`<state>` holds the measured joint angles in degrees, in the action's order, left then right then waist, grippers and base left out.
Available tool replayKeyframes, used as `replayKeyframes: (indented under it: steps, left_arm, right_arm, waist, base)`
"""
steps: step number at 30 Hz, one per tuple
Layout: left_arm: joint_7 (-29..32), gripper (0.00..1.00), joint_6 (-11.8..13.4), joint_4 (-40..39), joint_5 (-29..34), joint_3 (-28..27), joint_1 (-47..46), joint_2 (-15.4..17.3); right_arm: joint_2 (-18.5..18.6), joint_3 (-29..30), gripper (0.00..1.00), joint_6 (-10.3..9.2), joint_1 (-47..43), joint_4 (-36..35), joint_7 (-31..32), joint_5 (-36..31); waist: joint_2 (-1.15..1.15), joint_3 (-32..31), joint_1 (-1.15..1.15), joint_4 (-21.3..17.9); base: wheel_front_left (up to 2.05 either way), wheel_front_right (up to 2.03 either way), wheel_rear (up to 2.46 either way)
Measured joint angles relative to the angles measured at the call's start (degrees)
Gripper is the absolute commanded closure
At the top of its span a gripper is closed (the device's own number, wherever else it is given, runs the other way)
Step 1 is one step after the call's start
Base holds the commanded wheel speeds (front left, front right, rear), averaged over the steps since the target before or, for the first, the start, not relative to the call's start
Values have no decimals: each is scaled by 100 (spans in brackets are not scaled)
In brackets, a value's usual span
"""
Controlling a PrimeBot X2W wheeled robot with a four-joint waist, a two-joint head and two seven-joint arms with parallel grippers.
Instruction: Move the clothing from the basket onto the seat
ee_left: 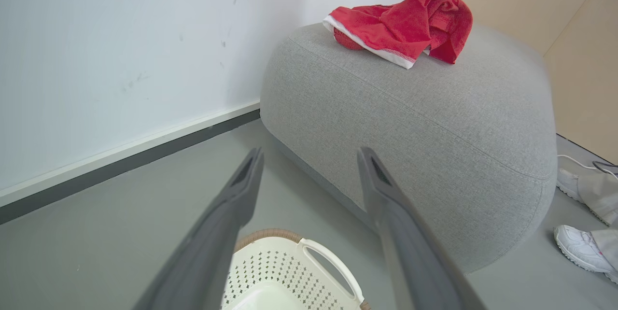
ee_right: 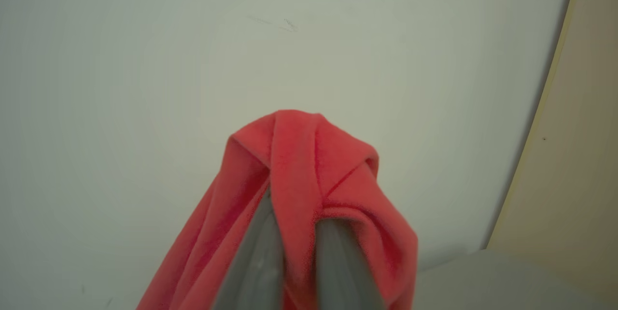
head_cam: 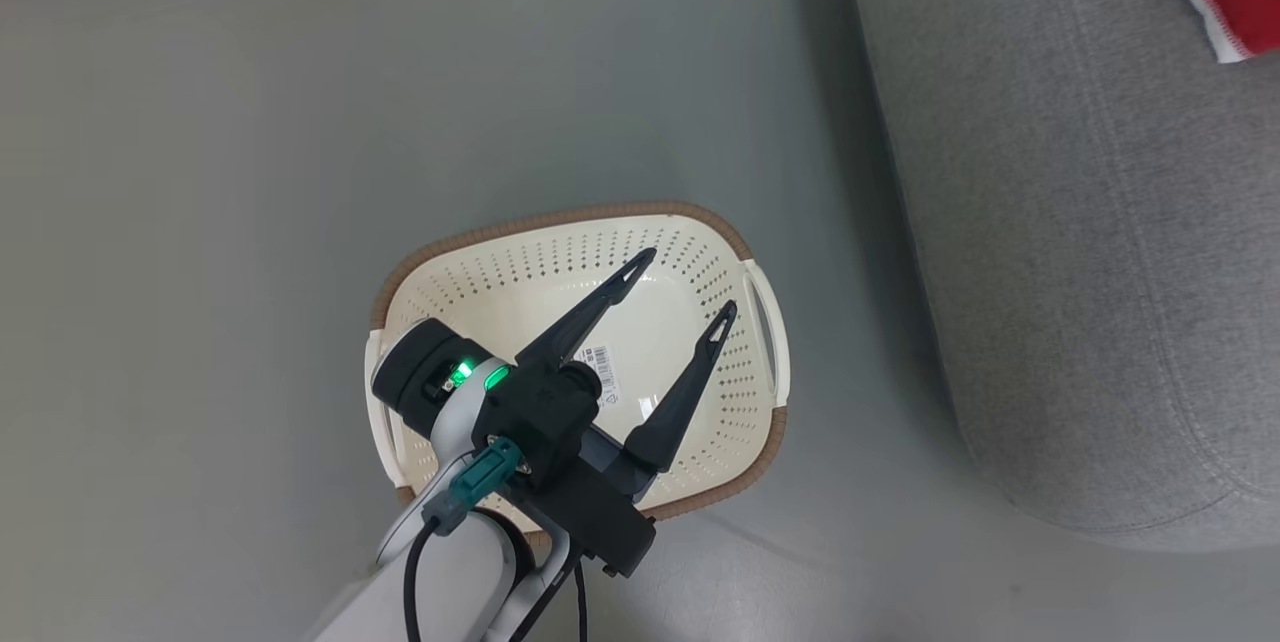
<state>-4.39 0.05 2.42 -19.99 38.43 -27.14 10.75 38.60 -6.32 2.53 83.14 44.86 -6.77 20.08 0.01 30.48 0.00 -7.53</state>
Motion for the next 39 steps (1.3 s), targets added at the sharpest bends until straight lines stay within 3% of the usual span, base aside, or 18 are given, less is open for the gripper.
replayKeyframes:
  steps: [13, 30, 34, 37, 38, 39]
  left_arm:
    - [129, 0, 54, -120, 49, -18, -90, 132]
    - [178, 0, 104, -136, 51, -13, -86, 134]
    - [204, 0, 105, -143, 51, -12, -85, 133]
    - [210, 0, 124, -142, 51, -14, -86, 132]
    - [210, 0, 126, -142, 51, -14, -86, 129]
    - [210, 0, 129, -138, 51, -15, -86, 129]
  right_arm:
    - [-202, -35, 100, -44, -49, 1307, -246, -1]
    - [-325, -378, 98, 26, -300, 2187, -467, -248]
    - [-383, -412, 89, 34, -358, 2373, -475, -278]
    - [-492, -424, 57, 59, -410, 2488, -474, -278]
    - [-522, -422, 57, 63, -410, 2514, -474, -275]
    - [-560, -422, 13, 84, -410, 2549, -474, -268]
  waist:
    - [0, 435, 0, 127]
    - [0, 533, 0, 147]
    - [-1, 543, -1, 179]
    - [-1, 547, 0, 198]
    - [-1, 546, 0, 203]
    - [-1, 543, -1, 206]
  base:
    - [0, 0, 0]
    - [0, 0, 0]
    - [0, 0, 0]
    - [0, 0, 0]
    - [0, 0, 0]
    - [0, 0, 0]
